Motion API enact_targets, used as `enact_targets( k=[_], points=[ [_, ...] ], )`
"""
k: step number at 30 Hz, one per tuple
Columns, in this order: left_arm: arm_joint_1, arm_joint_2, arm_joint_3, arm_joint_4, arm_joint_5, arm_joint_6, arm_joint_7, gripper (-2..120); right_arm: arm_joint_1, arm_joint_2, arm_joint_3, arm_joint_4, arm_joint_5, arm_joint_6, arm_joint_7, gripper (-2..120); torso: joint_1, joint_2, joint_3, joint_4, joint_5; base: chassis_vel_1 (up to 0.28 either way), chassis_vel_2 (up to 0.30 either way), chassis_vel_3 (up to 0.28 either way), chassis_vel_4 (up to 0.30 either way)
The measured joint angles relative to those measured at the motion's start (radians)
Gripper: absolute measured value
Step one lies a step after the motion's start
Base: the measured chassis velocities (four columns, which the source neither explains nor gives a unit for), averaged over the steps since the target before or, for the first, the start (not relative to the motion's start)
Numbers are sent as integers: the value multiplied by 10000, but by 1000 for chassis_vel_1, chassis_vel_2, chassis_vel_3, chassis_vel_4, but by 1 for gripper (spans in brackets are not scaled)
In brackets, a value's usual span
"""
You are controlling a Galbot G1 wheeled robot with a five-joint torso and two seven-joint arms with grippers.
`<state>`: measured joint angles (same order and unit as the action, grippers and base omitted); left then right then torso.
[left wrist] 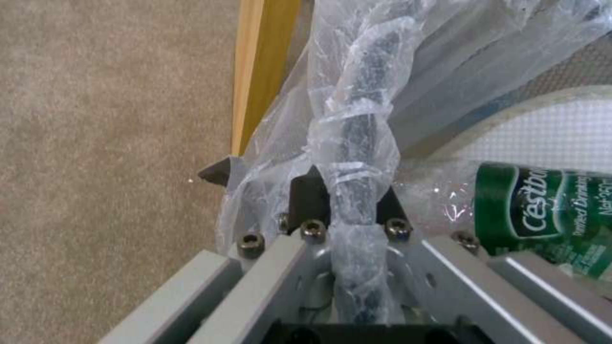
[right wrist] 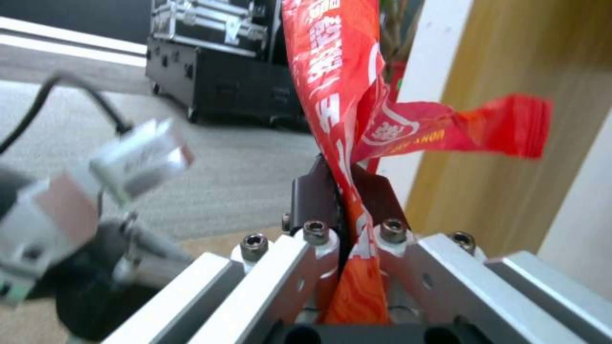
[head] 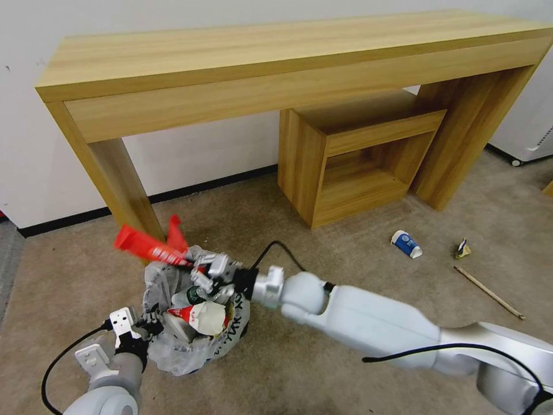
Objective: Pick up the trash bin and place the garbage on the floor into it.
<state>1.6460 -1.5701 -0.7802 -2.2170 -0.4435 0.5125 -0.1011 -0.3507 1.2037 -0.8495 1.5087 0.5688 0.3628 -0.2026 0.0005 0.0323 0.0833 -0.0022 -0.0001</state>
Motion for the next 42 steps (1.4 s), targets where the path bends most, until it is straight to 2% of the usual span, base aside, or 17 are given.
enact_targets(
  k=[10,24,29,31,35,37,39,42],
  points=[
    [70,-2,37,-142,6,0,33,0,-86,317,-394,-851,-281,20,96,0,0,0,0,-2,0,0,0,0,0],
    [148,92,32,-303,-47,-7,59,0,-217,703,-430,-1734,-822,191,230,0,1,0,0,-1,0,0,0,0,0],
    [113,135,14,-309,-112,-7,59,0,-251,703,-430,-1840,-981,190,255,14,1,0,0,-1,0,0,0,0,0],
    [105,160,5,-312,-144,-7,55,0,-271,673,-416,-1914,-1129,186,269,25,0,0,0,-1,1,0,0,0,0],
    [105,173,-4,-312,-151,-8,53,0,-285,626,-412,-1940,-1169,190,273,32,1,0,0,-1,0,0,0,0,0],
    [93,186,-4,-310,-161,-8,51,0,-300,597,-395,-1940,-1186,188,285,45,1,0,0,-1,1,0,0,0,0],
    [86,190,-3,-302,-162,-8,49,0,-308,589,-386,-1935,-1189,187,288,48,1,0,0,-1,1,0,0,0,0],
    [41,222,-12,-267,-224,-4,34,0,-308,498,-355,-1794,-1183,156,309,65,1,0,0,0,1,0,0,0,0]
  ],
)
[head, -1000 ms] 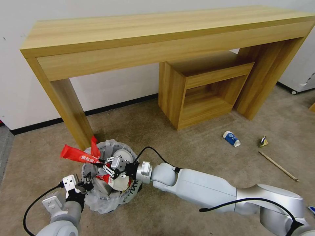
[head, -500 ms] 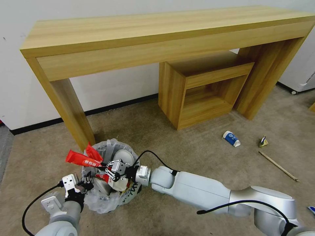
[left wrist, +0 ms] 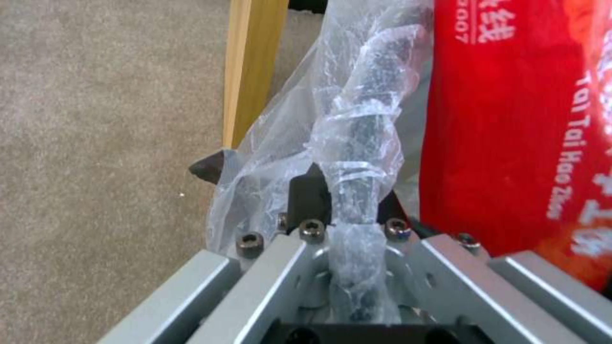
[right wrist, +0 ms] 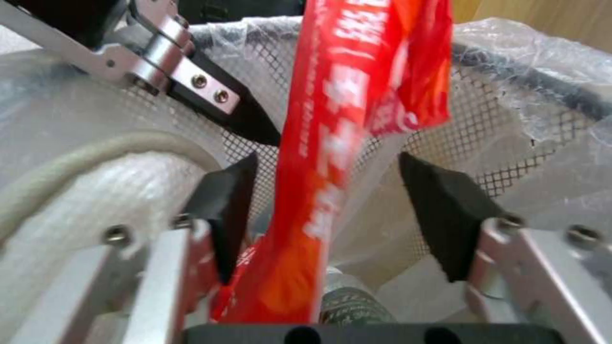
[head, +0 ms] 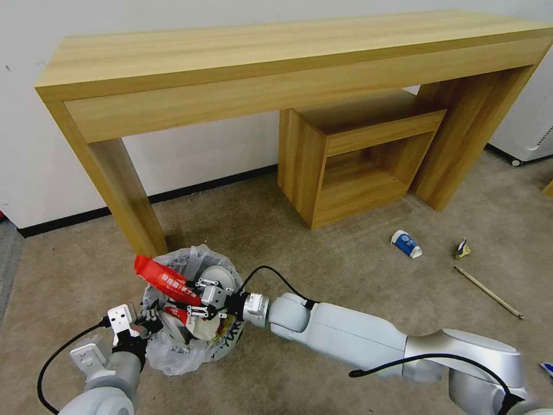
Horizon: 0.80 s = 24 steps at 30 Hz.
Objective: Pick up the trash bin and place the garbage on the floor into it.
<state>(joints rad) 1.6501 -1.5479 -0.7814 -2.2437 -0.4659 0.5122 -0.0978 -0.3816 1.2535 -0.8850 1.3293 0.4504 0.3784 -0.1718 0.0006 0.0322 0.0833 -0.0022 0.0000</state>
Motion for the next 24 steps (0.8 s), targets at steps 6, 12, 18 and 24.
enact_targets(
  k=[6,12,18,24],
  points=[
    [-111,137,-135,86,-334,176,-169,0,63,-385,61,452,110,-80,20,86,0,1,0,-1,0,0,0,0,0],
    [-117,157,-134,177,-398,247,-228,0,72,-589,284,701,162,-130,32,99,0,0,0,1,1,0,0,0,0],
    [-91,162,-124,232,-404,302,-254,0,-29,-893,717,954,282,-141,51,100,0,1,0,-1,1,0,0,0,0],
    [-10,104,-218,244,-406,342,-286,0,-25,-943,1042,1205,661,-182,126,100,-1,0,0,2,1,0,0,0,0]
  ],
)
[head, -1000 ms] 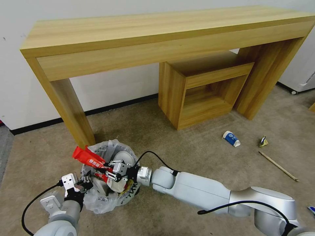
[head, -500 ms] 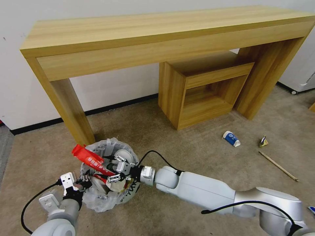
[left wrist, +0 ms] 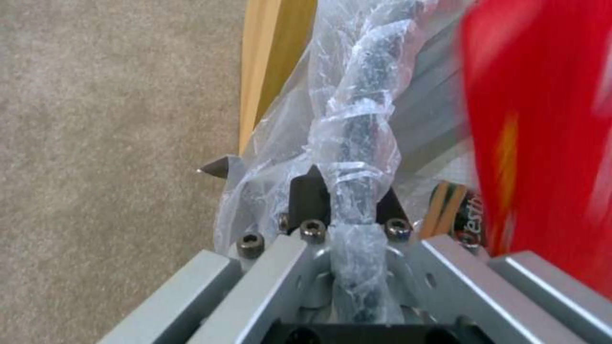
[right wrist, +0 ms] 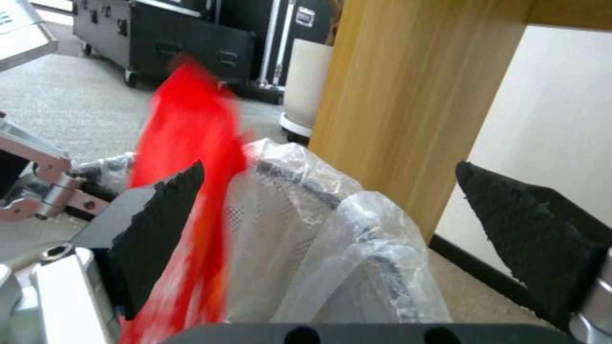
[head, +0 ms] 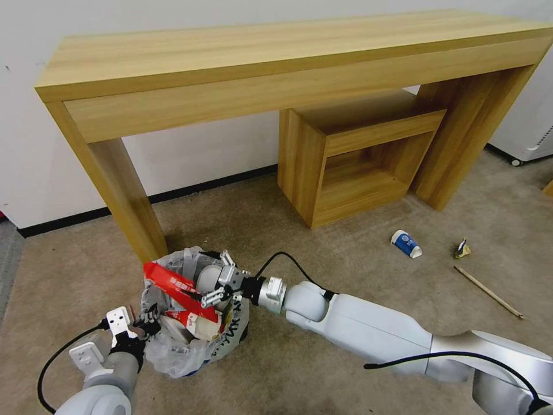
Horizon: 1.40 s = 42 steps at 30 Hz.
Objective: Pick up the trash bin and place the garbage on the floor into it.
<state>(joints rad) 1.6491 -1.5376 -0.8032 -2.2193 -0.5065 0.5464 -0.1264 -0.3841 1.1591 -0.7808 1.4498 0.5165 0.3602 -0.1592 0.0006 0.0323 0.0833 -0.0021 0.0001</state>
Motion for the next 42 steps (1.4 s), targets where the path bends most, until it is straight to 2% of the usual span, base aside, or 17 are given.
enact_targets(
  k=[7,14,18,22,26,27,29,30,33,42],
  points=[
    [13,-110,24,-175,21,27,-27,0,-183,-188,-244,-23,-220,85,-87,100,0,0,0,-4,0,0,0,0,0],
    [85,-159,46,-217,87,23,-23,0,-226,-48,-19,-12,-147,81,86,100,0,0,0,-1,-1,0,0,0,0],
    [169,-141,-64,-200,93,-3,-20,0,-207,-112,459,263,174,-26,450,100,0,0,-1,0,0,0,0,0,0],
    [191,-80,-137,-199,88,-6,-20,0,-267,-534,1162,553,613,-320,1170,100,0,0,0,1,0,0,0,0,0],
    [152,-10,-110,-133,83,19,-16,0,-616,-1148,2417,1118,1293,-969,2090,100,0,0,0,-4,1,0,0,0,0],
    [152,-10,-110,-133,83,19,-16,0,-616,-1148,2417,1118,1293,-969,2090,100,0,0,0,-4,1,0,0,0,0],
    [118,15,-84,-88,110,34,-11,0,-869,-1422,3051,1350,1534,-1216,2320,100,0,0,0,-3,1,0,0,0,0],
    [118,15,-84,-88,110,34,-11,0,-869,-1422,3051,1350,1534,-1216,2320,100,0,0,0,-3,1,0,0,0,0],
    [86,57,-44,-53,151,85,33,0,-1376,-1790,3953,1655,1624,-1467,2658,100,0,0,0,-4,1,0,0,0,0],
    [93,148,-41,-50,235,110,168,0,-2271,-2110,5017,2114,1447,-1989,3332,100,0,1,-1,-2,-1,0,0,0,0]
  ],
)
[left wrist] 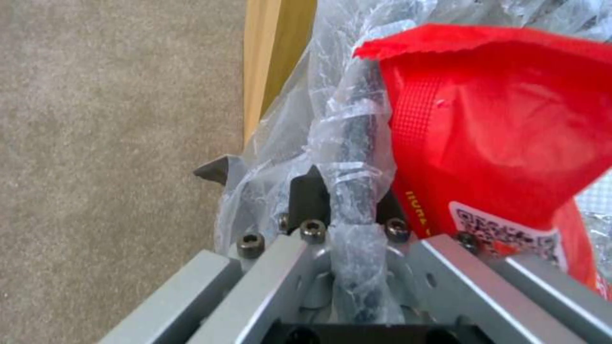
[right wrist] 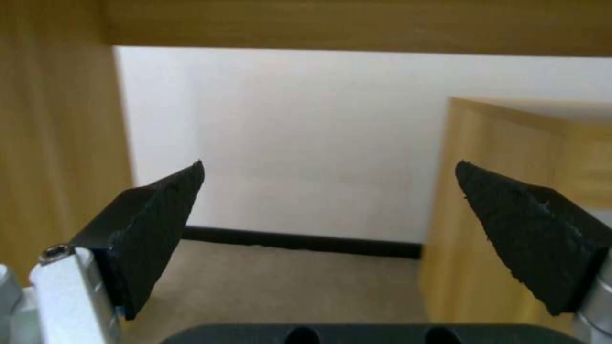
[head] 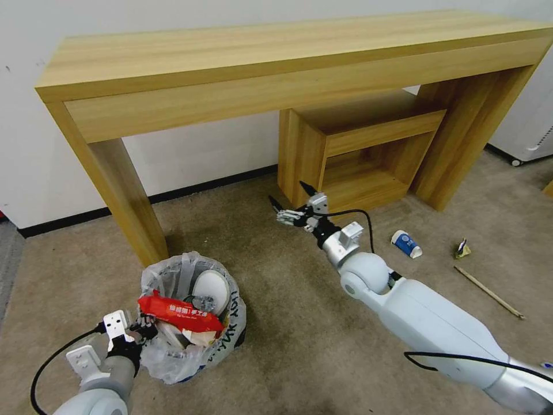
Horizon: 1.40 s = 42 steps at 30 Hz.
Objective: Pick up the trash bin and place the garbage on the floor into it.
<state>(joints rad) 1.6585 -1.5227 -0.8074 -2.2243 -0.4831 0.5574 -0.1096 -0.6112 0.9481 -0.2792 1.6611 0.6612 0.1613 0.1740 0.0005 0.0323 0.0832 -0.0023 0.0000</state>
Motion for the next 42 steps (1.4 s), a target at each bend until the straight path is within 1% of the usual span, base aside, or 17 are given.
enact_targets(
  k=[2,4,6,11,13,15,16,18,21,24,27,33,42],
  points=[
    [33,5,0,0,77,-31,80,0,-279,-42,297,33,-81,-116,251,100,0,-1,1,0,3,0,0,0,0],
    [40,5,-1,0,96,-43,90,0,-334,-59,366,47,-95,-147,319,100,0,-1,1,0,3,0,0,0,0],
    [36,4,-6,15,175,-111,122,0,-671,-150,772,106,-212,-261,627,100,0,0,0,1,2,0,0,0,0],
    [5,-3,8,55,253,-135,139,0,-1096,-303,1257,212,-294,-334,809,100,0,0,0,1,0,0,0,0,0],
    [-8,-22,49,92,349,-151,139,0,-1683,-481,1840,347,-404,-338,848,100,0,0,0,-1,0,0,0,0,0],
    [-8,-34,65,93,379,-152,138,0,-1869,-516,2007,385,-476,-328,872,100,0,0,-1,-1,-1,0,0,0,0],
    [12,-50,76,92,406,-157,128,0,-2157,-540,2244,447,-604,-325,943,100,0,0,0,-1,3,0,0,0,0],
    [98,-55,76,47,445,-173,118,0,-2490,-592,2494,518,-732,-334,1203,100,0,0,0,0,0,0,0,0,0],
    [147,-53,58,11,466,-193,117,0,-2620,-631,2597,523,-773,-367,1377,100,0,0,0,1,1,0,0,0,0],
    [223,-55,49,-69,491,-219,111,0,-2819,-678,2901,534,-823,-516,1828,100,0,0,0,1,1,0,0,0,0],
    [245,-63,80,-89,516,-235,111,0,-2947,-664,3143,577,-841,-625,1995,100,0,0,0,0,1,-32,-35,-35,-41],
    [274,-48,97,-113,525,-247,112,0,-3131,-639,3343,606,-854,-663,2064,100,0,0,0,-1,0,-83,-67,-73,-75],
    [318,-17,92,-167,504,-252,114,0,-3083,-493,3284,579,-900,-648,2097,100,0,0,0,0,0,-112,-97,-92,-98]
  ],
)
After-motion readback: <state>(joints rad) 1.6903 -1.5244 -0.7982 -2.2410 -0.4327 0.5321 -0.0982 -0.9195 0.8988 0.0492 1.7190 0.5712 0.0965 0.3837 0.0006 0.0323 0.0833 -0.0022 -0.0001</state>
